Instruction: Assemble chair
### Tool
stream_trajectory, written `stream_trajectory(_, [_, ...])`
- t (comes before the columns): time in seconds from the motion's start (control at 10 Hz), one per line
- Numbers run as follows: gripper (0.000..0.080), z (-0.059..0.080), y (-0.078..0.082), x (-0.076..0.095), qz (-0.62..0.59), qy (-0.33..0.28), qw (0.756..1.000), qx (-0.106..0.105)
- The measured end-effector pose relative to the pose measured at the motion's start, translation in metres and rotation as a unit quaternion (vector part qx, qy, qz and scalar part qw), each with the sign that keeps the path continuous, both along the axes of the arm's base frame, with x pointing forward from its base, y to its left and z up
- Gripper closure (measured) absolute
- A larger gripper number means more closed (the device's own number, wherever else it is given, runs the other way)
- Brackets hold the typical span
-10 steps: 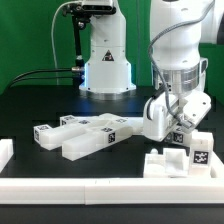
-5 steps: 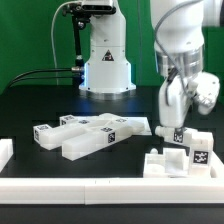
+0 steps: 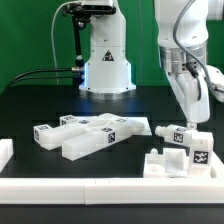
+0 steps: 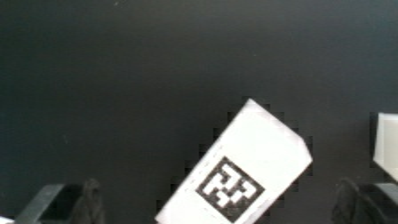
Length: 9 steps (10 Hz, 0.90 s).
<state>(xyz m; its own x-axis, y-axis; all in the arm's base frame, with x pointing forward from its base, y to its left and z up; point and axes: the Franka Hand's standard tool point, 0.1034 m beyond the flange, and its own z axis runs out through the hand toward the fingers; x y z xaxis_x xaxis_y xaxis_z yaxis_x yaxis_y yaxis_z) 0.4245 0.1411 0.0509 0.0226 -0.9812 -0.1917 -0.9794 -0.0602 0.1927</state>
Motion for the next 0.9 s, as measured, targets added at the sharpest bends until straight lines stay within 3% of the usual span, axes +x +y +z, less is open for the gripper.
stream_trajectory(0.2, [0.015,0.004,0.007,0.006,0.099,-0.017,0.995,0.012])
stream_trajectory(0.4, [0.015,0.006,0.021,0.01,0.247,-0.044,0.967,0.032])
stream_trajectory(0.8, [0.015,0.005,0.013,0.011,0.361,-0.062,0.929,0.046])
stream_trajectory(0.9, [0.015,0.006,0.011,0.013,0.423,-0.067,0.902,0.051])
